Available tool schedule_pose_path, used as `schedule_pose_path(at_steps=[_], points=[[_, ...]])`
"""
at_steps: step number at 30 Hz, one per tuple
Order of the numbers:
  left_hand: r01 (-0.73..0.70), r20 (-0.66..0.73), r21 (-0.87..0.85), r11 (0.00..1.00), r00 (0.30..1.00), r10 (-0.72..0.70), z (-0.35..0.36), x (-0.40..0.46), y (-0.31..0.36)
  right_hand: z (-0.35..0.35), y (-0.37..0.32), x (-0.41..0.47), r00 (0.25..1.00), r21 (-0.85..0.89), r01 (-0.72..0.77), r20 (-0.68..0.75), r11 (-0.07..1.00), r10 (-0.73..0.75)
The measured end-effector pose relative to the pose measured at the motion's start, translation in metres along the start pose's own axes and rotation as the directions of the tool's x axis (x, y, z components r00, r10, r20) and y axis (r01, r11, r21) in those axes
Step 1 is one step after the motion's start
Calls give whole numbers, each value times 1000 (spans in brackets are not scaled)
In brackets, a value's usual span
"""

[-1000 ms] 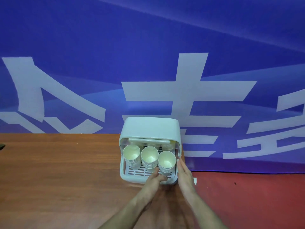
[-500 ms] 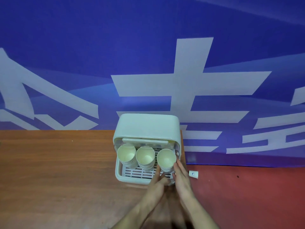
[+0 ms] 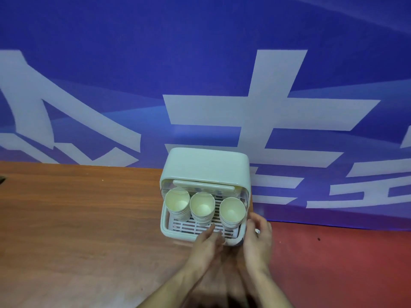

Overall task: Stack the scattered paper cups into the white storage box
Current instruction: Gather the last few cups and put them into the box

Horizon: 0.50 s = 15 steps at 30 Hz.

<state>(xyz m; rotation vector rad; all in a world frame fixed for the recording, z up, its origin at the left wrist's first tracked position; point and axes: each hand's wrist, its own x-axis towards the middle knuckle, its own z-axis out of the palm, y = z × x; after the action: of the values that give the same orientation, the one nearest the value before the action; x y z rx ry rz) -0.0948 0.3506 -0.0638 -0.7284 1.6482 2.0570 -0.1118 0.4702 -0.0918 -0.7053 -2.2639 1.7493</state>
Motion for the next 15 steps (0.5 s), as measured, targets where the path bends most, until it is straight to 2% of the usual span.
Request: schedule_pose_path(at_steps=[1, 3, 5, 8, 12, 15], points=[[-22, -90, 5, 1000, 996, 23, -10, -2, -1, -1, -12, -6, 995, -35, 97, -23, 995, -98], [-102, -239, 26, 994, 965, 105, -31, -2, -3, 4, -27, -19, 972, -94, 229, 84, 969, -221], [-157, -297, 56, 986, 940, 167, -46, -3, -2, 20, -33, -28, 951, -138, 254, 218, 957, -221], [-221, -223, 99, 970, 945, 238, -53, -8, 11, 43, -41, -36, 930, -162, 249, 317, 955, -189], [-214, -95, 75, 974, 971, 221, -51, 0, 18, 57, -46, -41, 923, -258, 176, 378, 950, -68], [-204, -69, 49, 978, 976, 207, -48, 0, 25, 59, -50, -40, 916, -275, 200, 392, 941, -80]])
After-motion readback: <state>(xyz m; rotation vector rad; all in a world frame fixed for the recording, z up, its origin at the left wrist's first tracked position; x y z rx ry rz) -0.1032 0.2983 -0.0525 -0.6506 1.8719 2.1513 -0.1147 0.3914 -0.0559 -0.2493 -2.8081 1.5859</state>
